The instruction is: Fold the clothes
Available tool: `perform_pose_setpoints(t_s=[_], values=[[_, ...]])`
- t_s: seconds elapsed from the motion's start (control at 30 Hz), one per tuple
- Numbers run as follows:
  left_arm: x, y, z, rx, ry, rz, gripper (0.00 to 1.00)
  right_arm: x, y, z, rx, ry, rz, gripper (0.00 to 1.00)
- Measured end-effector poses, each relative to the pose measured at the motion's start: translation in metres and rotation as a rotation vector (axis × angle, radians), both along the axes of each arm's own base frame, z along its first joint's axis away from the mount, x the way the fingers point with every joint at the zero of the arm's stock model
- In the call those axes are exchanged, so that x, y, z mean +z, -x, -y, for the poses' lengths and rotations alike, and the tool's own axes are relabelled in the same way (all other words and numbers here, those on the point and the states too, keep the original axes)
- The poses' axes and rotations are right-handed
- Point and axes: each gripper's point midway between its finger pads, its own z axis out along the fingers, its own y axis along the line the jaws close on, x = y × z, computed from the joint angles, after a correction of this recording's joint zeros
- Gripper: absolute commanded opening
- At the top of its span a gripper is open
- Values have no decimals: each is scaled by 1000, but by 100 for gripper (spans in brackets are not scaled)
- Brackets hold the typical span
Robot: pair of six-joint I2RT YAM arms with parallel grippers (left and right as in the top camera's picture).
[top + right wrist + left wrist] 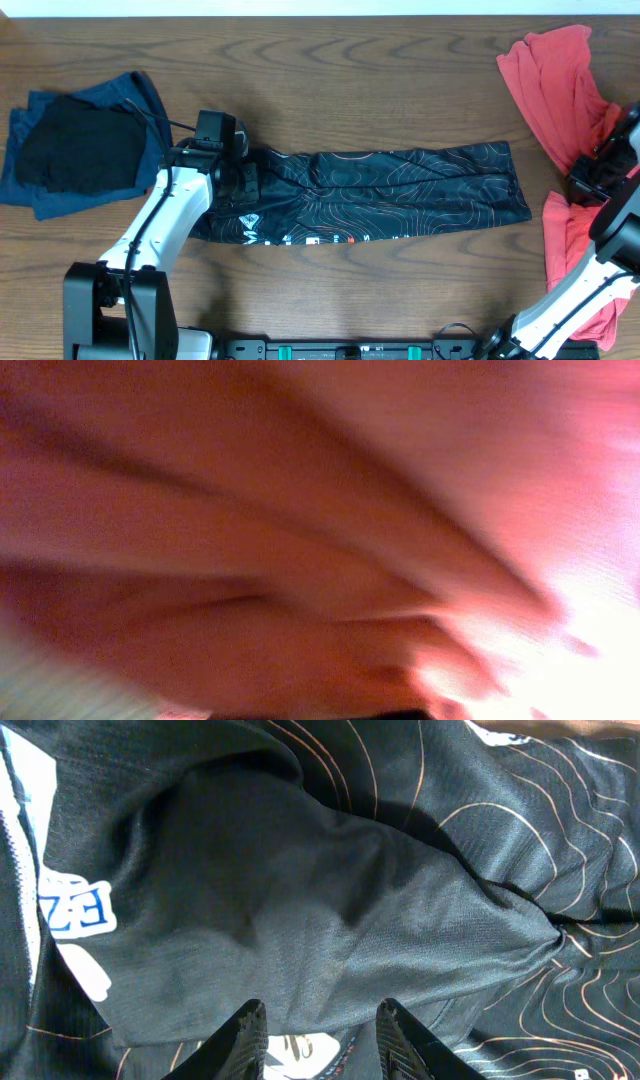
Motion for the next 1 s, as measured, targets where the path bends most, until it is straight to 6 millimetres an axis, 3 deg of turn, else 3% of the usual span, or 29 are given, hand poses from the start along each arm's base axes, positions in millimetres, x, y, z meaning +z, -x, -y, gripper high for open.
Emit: perform_pose_setpoints(t_s=[0.07, 0.17, 0.33, 0.63, 1.0], values=[[0, 0, 0, 0, 1, 0, 38, 1, -10, -20, 67, -127, 69, 34], [0, 0, 1, -1, 4, -1, 38, 4, -24, -51, 179, -271, 153, 55], [0, 0, 1, -1, 4, -1, 38, 9, -41, -84, 328, -366, 225, 65], [0, 0, 1, -1, 4, -1, 38, 11, -50, -106, 416, -406, 249, 68], [0, 0, 1, -1, 4, -1, 38, 8, -33, -120, 404, -457, 225, 63]])
